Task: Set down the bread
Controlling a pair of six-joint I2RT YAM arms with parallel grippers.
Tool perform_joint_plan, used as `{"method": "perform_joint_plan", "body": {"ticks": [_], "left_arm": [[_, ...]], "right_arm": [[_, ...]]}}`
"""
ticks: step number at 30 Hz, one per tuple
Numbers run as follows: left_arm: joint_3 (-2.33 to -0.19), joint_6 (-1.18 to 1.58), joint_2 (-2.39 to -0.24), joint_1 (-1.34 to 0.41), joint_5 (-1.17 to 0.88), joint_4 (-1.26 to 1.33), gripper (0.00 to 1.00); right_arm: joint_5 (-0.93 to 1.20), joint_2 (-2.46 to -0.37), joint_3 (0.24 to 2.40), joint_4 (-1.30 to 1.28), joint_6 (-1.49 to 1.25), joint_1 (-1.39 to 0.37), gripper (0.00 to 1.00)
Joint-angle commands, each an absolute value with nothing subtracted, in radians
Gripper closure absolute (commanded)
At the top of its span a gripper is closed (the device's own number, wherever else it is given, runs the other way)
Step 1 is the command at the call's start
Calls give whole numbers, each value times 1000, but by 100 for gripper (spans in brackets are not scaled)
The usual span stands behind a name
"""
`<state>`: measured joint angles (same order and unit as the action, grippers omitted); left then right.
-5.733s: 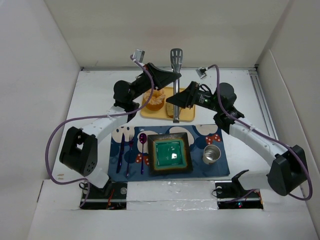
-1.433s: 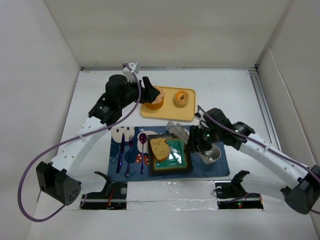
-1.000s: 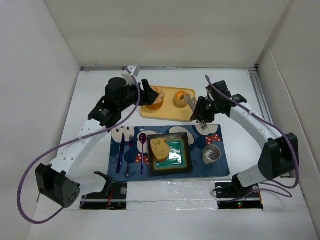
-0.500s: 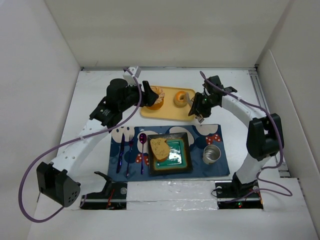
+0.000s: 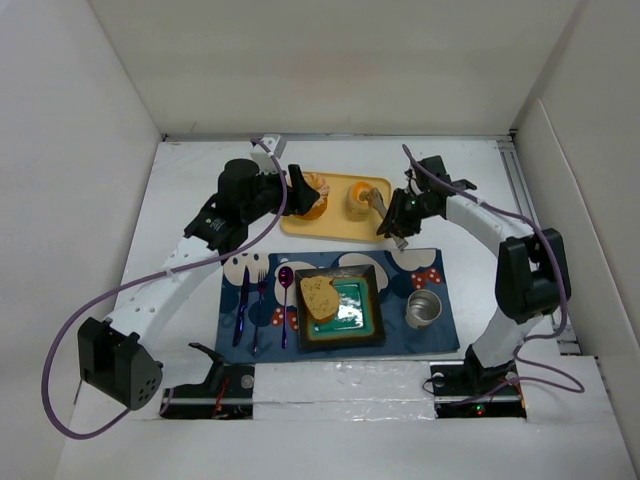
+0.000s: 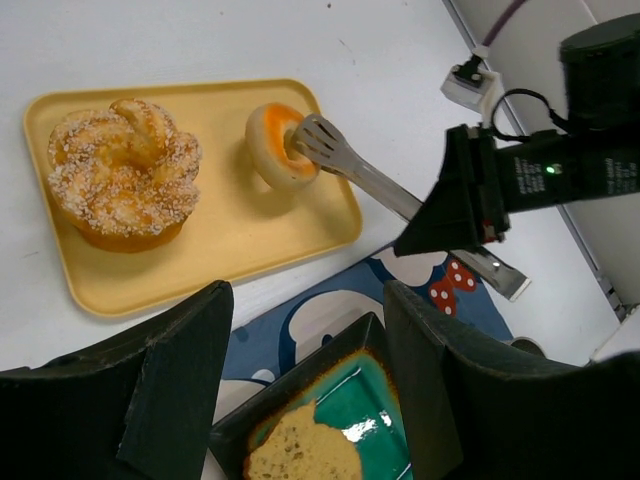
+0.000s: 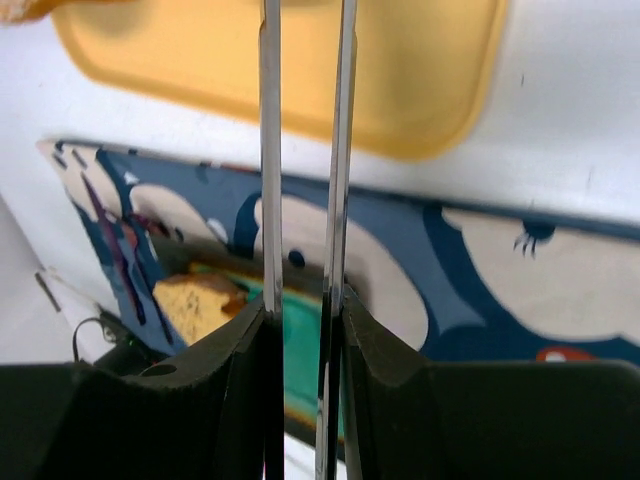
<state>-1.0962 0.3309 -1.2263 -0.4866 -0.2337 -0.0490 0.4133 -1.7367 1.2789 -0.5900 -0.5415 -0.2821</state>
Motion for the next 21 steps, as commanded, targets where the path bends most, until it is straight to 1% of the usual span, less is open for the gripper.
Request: {"method": "perform_joint_plan", "body": {"ticks": [1,3,4,6,8,13,14,15,17,21], "left_arm": [[-1092,333,-1223,-482,-245,-18,43],[-1095,334,-1232,-482,-250,-23,43],[-1095,334,-1235,-482,-250,-23,43],[-1101,328,-1236,-482,-247,-32,43],[-1115,318,-1242,-482,-241,-44,43],[-1138,282,-1258,-482,-213,-66,43],[-1140,281,-1264,-482,-216,-63,43],[-1140,281,-1264,-482,-216,-63,43],[-1138,285,-1272,-482,-225,-57,43],[-1108,311,-1276,-482,-255,-22,43]], "right_arm": [[468,-1571,1235,-569,-512,-276,77],[465,-1482,1156,-632,-502,-294,77],[465,-1482,1155,-632,-502,-295,77],[465,-1378,1083,-690,-502,-317,77],[440,-1272,1037,-765,-506,-365,77],[364,-1115,922,-917,-575,-506,76],[329,-1054,907,-957,-612,-570,76],[328,-1054,907,-957,-629,-571,76],[307,-1029,888,-980,-658,-636,76],[262,-1017,870,-1006,-696,-708,76]]}}
